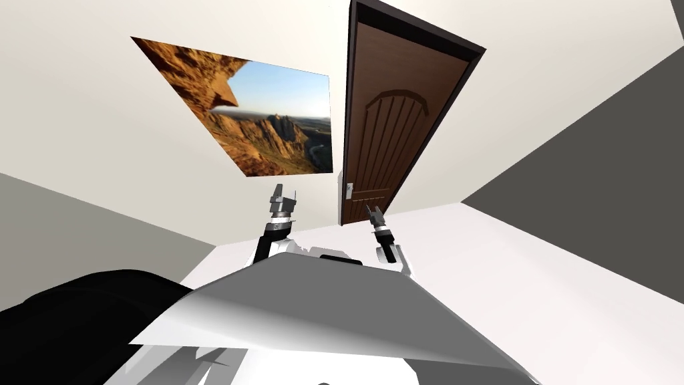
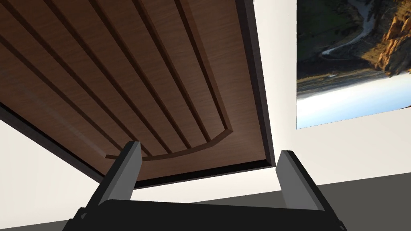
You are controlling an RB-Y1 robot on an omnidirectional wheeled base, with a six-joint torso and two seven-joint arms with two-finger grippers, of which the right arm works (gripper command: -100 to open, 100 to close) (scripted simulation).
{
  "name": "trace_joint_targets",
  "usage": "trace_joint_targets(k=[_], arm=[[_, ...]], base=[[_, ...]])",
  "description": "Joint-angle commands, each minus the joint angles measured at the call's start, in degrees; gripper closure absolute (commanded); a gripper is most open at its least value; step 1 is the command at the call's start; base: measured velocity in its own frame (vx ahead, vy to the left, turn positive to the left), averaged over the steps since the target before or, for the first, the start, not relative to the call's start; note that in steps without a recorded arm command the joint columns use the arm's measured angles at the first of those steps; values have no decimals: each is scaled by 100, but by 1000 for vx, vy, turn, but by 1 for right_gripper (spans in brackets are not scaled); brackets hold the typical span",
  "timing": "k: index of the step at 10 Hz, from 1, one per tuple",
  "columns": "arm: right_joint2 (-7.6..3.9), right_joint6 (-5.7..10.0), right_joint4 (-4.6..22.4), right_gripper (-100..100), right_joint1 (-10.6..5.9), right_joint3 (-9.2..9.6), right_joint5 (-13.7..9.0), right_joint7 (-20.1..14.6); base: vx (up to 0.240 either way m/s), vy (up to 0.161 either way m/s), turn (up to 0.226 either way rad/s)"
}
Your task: Pull the door open
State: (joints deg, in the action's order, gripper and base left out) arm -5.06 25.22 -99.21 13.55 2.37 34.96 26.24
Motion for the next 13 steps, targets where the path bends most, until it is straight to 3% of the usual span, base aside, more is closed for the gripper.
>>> trace_joint_targets(k=[1, 13], arm=[[3, 3, 219, -100, -92, 24, 229, 136], [208, 67, 1595, -100, -710, 105, 1476, 885]], base=[[122, 52, -56], [140, 47, -43]])
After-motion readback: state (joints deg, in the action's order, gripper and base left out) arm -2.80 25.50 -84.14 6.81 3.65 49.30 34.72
